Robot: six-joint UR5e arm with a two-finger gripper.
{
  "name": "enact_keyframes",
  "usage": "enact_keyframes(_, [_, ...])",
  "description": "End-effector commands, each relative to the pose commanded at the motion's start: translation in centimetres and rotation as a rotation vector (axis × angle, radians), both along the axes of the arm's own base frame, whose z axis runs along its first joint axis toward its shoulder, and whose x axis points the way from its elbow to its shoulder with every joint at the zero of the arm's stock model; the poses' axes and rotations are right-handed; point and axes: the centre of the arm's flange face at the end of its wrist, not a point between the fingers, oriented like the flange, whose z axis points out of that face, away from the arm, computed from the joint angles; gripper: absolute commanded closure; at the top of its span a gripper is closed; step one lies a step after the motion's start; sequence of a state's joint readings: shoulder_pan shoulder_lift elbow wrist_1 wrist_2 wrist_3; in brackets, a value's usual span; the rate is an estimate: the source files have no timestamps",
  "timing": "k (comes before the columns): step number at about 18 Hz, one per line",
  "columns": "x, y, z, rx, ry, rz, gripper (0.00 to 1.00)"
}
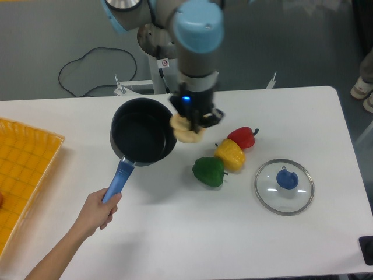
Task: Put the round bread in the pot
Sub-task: 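Carry the bread over the black saucepan and lower it inside, then release the bread into the saucepan and raise the gripper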
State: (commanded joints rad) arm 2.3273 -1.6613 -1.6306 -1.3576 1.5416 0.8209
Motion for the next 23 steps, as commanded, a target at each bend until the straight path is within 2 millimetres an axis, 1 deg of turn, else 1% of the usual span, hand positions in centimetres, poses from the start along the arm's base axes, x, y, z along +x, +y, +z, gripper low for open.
enact_keyframes(2, [2.0, 0.4, -0.9, -0.011, -0.012, -0.011, 0.91])
enact_keyframes(4, [3.1, 0.6, -1.8, -0.027, -0.017, -0.024, 0.89])
enact_keyframes(5, [3.3, 0.6, -2.3, -0.034, -0.023, -0.029, 0.83])
enact_keyframes(7, [3.3, 0.5, -2.8, -0.046, -0.016, -0.031, 0.72])
enact_keyframes(8, [3.3, 0.5, -3.0, -0.05, -0.017, -0.033, 0.6])
enact_keyframes(9, [3.3, 0.5, -3.0, -0.051, -0.018, -0.033, 0.57])
enact_keyframes(10, [3.3, 0.5, -3.1, -0.053, -0.017, -0.034, 0.47])
enact_keyframes(11, [3.3, 0.5, -3.1, -0.054, -0.016, -0.037, 0.43])
enact_keyframes(12, [3.3, 0.5, -3.0, -0.053, -0.015, -0.037, 0.36])
enact_keyframes(13, [3.3, 0.5, -3.1, -0.054, -0.016, -0.039, 0.26])
enact_keyframes(14, [3.2, 0.5, -3.2, -0.054, -0.016, -0.039, 0.19])
enact_keyframes(15, [3.2, 0.5, -3.3, -0.056, -0.016, -0.037, 0.14])
enact_keyframes(20, [3.0, 0.5, -3.4, -0.067, -0.008, -0.037, 0.13])
enact_keyframes(22, [3.1, 0.5, -3.1, -0.062, -0.005, -0.038, 0.13])
enact_keyframes(23, [2.9, 0.5, -3.0, -0.061, -0.002, -0.035, 0.06])
